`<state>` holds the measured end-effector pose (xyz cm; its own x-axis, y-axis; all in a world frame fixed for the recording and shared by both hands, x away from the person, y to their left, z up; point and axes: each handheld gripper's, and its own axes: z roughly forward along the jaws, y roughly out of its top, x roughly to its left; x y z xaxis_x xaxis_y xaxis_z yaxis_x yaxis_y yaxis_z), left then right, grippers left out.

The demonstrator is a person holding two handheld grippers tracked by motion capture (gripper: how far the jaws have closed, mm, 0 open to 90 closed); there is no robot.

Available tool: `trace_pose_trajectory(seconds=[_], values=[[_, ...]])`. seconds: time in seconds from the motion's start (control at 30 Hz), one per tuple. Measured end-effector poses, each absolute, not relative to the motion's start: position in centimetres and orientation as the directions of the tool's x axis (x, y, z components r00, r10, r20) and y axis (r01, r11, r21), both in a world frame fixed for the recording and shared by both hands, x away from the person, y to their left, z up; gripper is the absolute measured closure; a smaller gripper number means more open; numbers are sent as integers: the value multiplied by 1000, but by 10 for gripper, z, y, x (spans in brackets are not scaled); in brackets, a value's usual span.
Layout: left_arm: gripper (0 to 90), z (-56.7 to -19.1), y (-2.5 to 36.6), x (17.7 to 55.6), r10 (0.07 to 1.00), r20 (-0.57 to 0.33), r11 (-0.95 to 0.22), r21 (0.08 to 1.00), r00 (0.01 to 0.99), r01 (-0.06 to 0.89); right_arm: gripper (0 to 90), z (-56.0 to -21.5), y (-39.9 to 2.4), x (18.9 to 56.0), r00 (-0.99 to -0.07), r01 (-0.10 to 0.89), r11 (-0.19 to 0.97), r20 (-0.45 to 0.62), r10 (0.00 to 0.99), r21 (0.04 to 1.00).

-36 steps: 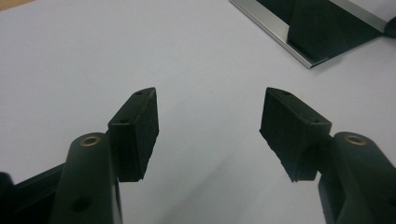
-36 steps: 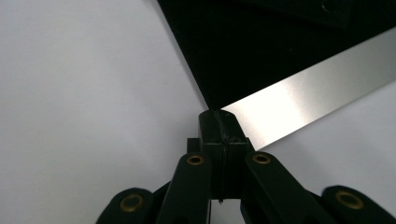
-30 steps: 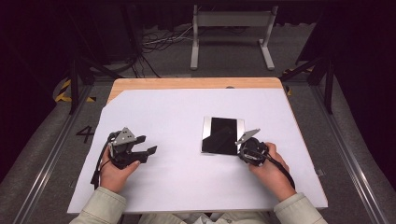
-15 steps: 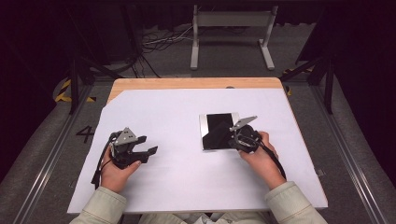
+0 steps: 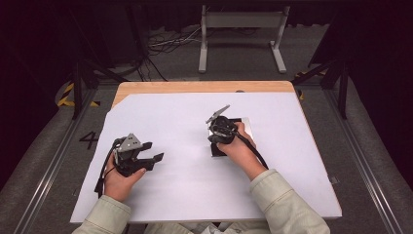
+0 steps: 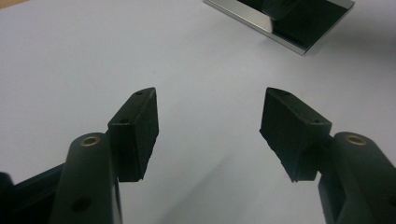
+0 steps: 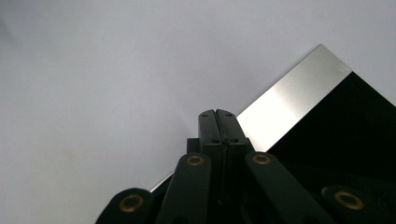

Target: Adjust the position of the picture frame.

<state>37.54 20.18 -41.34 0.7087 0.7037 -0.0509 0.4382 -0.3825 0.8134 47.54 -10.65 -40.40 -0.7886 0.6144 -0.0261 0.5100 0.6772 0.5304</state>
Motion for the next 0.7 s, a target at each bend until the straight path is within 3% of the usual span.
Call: trace_pose_trajectory(seconds=[0.7], values=[[371,-415,201,376,705,-51,-388,807,707,445,900,-411,-101,480,-807,522,743,-39,589,420]])
